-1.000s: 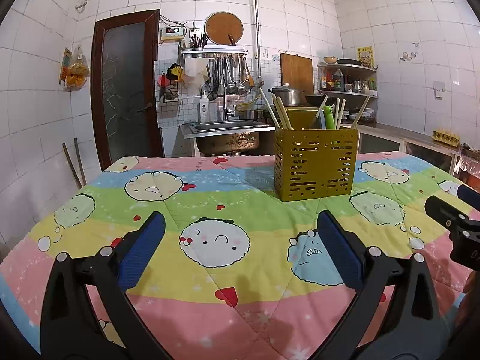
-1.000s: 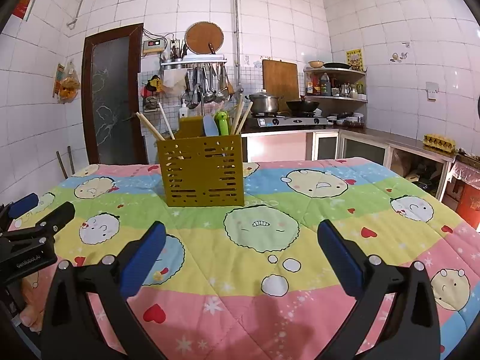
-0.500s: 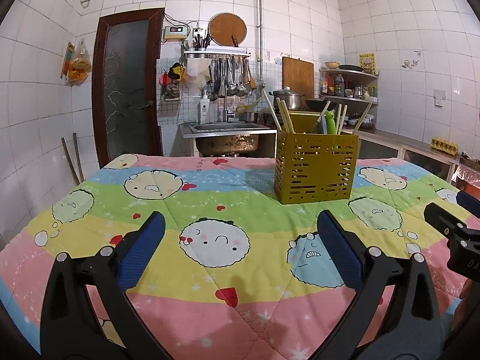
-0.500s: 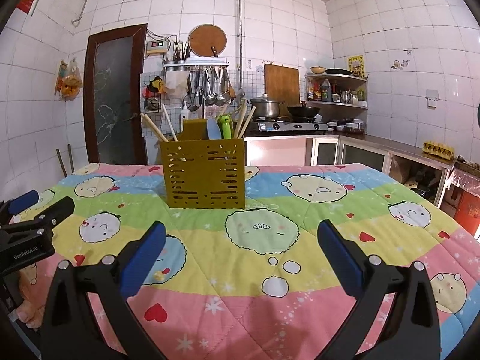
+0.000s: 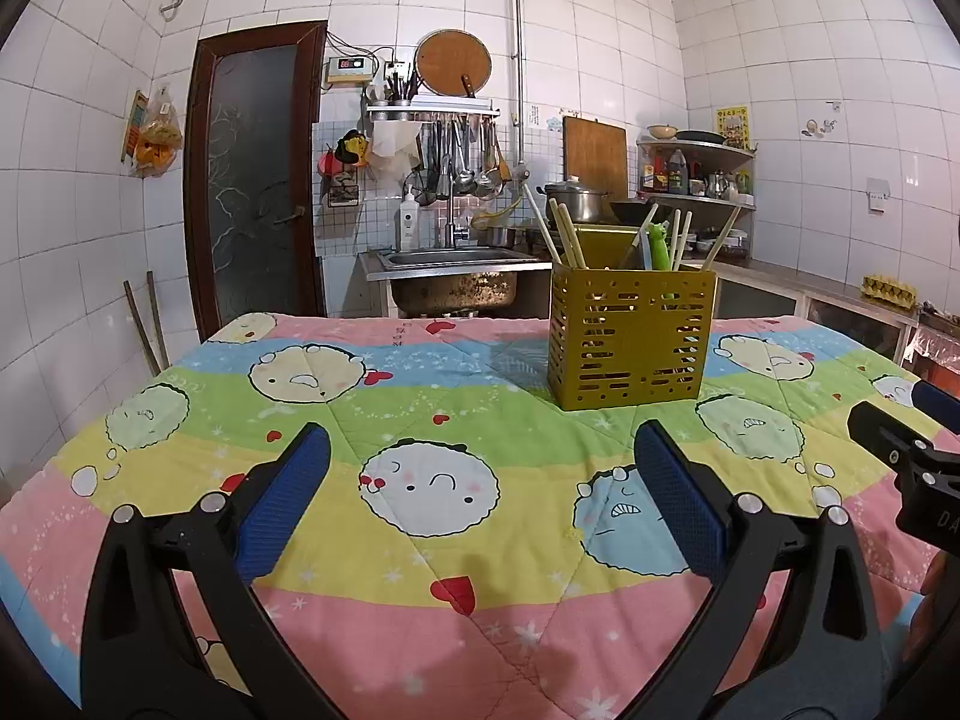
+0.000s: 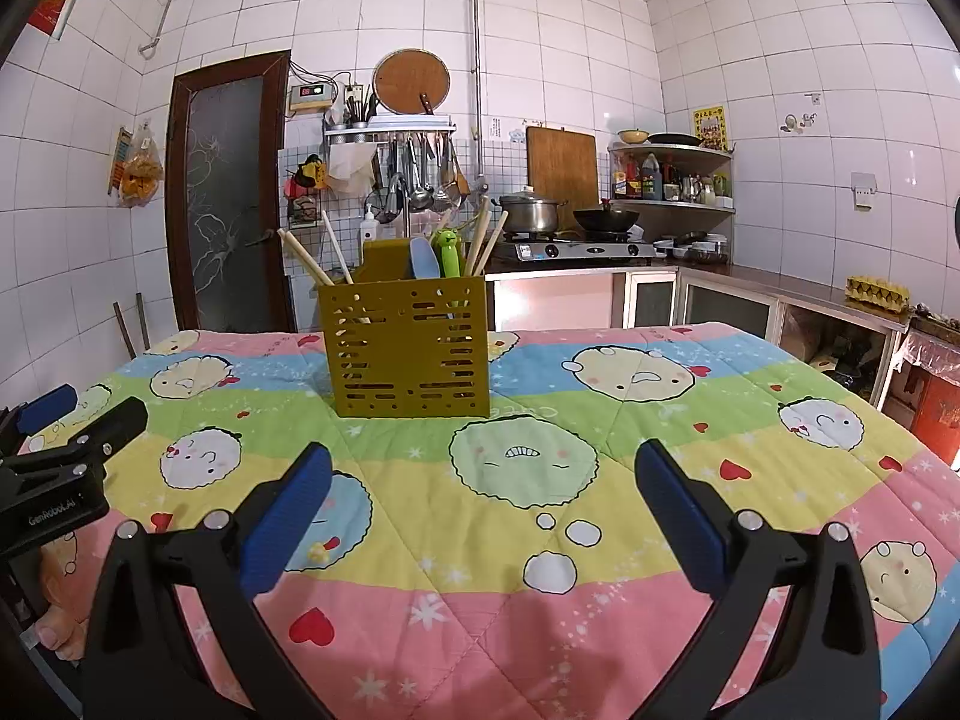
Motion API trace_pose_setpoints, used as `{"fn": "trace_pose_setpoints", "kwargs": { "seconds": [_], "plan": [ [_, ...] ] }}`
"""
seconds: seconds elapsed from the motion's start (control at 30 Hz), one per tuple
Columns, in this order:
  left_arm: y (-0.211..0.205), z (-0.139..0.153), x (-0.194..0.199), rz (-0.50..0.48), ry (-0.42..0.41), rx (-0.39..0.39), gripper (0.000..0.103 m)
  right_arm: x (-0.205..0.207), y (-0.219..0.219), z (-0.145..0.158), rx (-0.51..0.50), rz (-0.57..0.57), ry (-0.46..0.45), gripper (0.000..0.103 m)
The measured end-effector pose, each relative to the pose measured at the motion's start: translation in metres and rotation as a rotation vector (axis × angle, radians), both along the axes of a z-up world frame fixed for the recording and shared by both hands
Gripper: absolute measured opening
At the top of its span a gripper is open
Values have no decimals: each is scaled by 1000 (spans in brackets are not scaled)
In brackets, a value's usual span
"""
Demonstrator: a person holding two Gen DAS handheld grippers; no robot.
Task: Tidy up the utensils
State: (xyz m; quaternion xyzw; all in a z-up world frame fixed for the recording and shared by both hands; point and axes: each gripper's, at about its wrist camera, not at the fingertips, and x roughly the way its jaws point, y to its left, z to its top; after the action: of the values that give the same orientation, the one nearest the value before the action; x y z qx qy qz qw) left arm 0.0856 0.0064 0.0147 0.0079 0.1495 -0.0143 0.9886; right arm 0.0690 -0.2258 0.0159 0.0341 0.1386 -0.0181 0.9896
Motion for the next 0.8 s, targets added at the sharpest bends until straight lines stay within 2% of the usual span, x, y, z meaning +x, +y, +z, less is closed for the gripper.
{"fn": "trace_pose_setpoints", "kwargs": {
  "seconds": [0.8],
  "plan": [
    [0,1,-2,4,-21,2,98,1,-7,-2,28,-16,3,99]
  ]
}}
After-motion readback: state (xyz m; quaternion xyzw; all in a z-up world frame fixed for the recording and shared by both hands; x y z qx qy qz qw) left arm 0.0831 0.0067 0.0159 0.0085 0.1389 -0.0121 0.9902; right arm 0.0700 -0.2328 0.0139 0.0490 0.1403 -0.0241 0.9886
